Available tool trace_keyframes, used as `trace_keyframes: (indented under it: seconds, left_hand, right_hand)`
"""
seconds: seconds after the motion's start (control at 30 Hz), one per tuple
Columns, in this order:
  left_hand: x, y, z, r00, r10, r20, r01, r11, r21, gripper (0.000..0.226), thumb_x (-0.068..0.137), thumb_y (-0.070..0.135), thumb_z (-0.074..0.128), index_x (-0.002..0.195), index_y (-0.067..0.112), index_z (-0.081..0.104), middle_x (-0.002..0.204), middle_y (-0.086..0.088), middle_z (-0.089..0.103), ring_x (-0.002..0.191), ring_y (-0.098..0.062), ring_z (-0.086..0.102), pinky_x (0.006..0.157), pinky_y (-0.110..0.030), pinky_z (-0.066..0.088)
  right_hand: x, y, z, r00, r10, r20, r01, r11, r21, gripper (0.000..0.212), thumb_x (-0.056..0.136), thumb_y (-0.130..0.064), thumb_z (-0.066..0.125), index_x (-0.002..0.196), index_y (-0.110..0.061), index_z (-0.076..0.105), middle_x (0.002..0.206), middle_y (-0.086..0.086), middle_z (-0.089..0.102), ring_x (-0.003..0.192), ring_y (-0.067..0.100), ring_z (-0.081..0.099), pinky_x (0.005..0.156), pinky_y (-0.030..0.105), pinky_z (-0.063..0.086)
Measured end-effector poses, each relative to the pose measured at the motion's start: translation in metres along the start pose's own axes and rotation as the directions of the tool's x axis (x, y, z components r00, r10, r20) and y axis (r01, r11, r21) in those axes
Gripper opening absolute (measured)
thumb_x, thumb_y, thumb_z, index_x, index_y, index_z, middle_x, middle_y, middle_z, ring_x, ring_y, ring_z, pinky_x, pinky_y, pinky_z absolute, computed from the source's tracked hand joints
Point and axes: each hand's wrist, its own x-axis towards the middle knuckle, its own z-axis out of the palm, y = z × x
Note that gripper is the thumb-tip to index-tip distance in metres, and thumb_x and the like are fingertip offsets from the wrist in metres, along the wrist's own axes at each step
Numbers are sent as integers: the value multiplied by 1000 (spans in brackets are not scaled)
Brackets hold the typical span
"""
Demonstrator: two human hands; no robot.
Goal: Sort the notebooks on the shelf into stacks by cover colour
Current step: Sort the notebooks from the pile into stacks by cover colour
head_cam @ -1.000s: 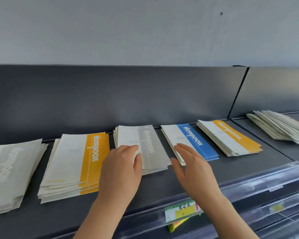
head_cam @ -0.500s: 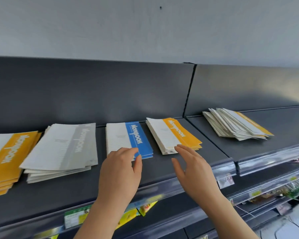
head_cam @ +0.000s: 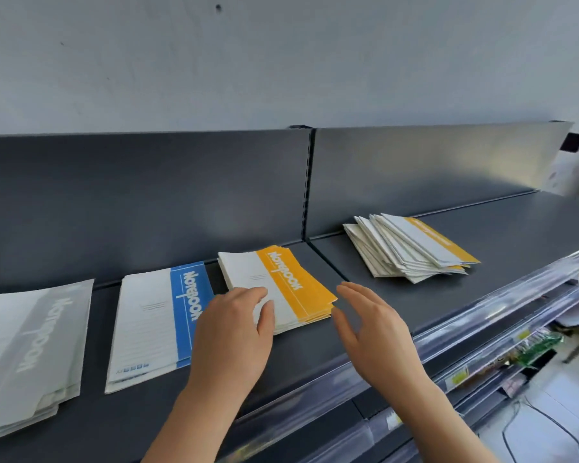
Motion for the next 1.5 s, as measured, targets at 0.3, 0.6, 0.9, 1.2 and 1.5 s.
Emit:
trace_keyframes:
  seconds: [0.3,0.6,0.9,1.2,1.5]
  left_hand:
    - [46,36,51,994,96,51,-94,995,-45,29,95,32,49,116,22,66,111,7,66,101,-13,56,81,-26,45]
    - [78,103,131,996,94,7,-93,989,-114,26,93,31,52,114,25,66,102,14,64,97,-8,53,77,-19,40]
    - [110,170,212,994,-1,113,23,980,-199,26,92,25,48,68,28,38,61,6,48,64,-15,46,55,-30,42]
    - [126,191,234,940,-320,118,338,921,-194,18,86,39,62,92,23,58,75,13,64,72,-2,57,60,-27,47]
    - [127,195,241,883,-462,79,466,847,-255,25,84,19,57,108,20,58,83,12,65,80,-7,62,58,-28,44]
  right_hand:
    - [37,60,-17,993,92,-71,-93,996,-13,40,94,-31,51,132,-20,52,138,-11,48,127,6,44,96,13,30]
    - [97,165,-43,991,109,-74,-108,994,19,35,93,-27,53,127,-16,58,135,-8,52,126,11,47,93,19,35]
    - [148,282,-61,980,100,171,-89,994,-67,25,97,-19,41,102,-6,61,110,5,61,108,28,52,84,25,34]
    - [149,289,-64,933,-266,243,218,954,208,29,97,-20,46,121,-26,62,124,-25,51,119,-13,41,108,3,7]
    - [167,325,-64,965,173,199,-187,981,55,13,93,-33,47,93,-21,53,110,-1,60,88,15,54,70,27,42]
